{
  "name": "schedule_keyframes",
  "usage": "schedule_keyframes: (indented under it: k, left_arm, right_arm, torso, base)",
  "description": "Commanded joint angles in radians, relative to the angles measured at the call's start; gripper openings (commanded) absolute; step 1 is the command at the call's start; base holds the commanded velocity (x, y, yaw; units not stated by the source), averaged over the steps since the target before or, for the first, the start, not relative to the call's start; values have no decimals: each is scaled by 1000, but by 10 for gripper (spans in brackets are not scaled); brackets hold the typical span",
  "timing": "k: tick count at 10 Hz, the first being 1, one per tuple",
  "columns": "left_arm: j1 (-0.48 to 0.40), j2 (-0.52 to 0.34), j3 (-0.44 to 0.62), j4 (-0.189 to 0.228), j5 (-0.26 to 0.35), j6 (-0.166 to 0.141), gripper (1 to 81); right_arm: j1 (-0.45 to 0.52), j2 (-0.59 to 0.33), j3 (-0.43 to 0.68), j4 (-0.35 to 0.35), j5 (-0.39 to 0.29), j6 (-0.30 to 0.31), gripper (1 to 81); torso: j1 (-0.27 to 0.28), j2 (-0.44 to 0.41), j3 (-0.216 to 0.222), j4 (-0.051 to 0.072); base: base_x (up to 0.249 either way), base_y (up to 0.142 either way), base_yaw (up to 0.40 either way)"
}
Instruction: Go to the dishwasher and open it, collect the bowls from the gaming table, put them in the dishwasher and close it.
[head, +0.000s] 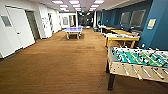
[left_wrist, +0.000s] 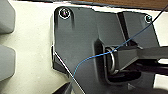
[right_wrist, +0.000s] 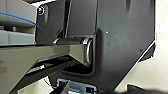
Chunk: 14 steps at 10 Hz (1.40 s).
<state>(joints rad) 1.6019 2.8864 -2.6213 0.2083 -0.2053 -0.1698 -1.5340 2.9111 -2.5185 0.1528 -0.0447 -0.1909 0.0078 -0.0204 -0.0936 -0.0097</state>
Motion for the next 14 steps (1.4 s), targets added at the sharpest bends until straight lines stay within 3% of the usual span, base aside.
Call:
schedule_keyframes:
  k: [1, 14]
  left_arm:
    - [-46, -13, -2, -1, 40, -2, 811]
    - [-47, -8, -2, 0, 40, -2, 811]
  right_arm:
    - [56, -1, 5, -6, -57, -4, 811]
    - [57, 6, -5, -4, -57, -4, 811]
  torso:
    - [0, 0, 0, 0]
    - [1, 1, 0, 0]
  base:
    - [139, 0, 0]
    - [148, 0, 0]
